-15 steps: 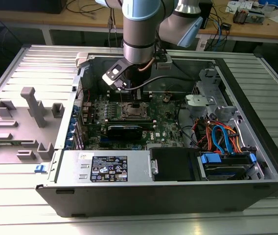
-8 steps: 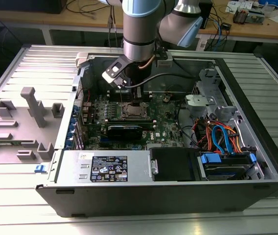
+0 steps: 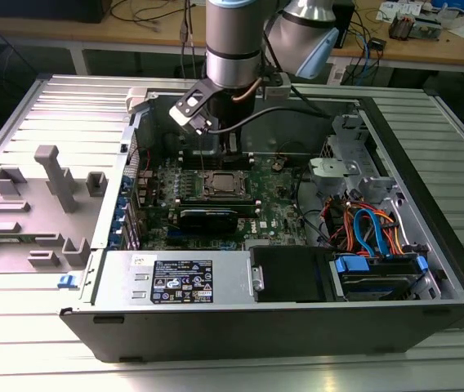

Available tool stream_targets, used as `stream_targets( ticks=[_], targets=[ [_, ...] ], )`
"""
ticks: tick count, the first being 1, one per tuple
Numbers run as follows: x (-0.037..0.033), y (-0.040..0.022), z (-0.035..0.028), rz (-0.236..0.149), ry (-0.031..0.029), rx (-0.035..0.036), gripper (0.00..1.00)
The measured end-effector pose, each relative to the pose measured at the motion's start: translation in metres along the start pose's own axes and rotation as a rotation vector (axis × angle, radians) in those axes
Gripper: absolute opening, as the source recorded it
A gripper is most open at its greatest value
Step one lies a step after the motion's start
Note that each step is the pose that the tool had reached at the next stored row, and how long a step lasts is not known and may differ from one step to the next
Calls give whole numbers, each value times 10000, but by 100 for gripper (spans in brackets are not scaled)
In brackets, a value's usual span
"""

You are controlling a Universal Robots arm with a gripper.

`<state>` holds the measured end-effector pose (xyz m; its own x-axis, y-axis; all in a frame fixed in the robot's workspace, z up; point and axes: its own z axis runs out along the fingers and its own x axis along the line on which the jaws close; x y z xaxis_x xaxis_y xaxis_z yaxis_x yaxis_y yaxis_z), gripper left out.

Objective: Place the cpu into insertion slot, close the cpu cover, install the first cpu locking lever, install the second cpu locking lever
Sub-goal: 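Install the first cpu locking lever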

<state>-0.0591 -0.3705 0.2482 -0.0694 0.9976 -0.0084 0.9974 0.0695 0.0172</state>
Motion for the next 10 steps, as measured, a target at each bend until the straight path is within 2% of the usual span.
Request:
stream_targets(
  ticks=[4,9,10],
  targets=[
    [-1,2,-93,0,0,1,11],
    [-1,2,-95,-24,1,2,11],
    [0,2,-95,-279,5,-1,11]
  ],
)
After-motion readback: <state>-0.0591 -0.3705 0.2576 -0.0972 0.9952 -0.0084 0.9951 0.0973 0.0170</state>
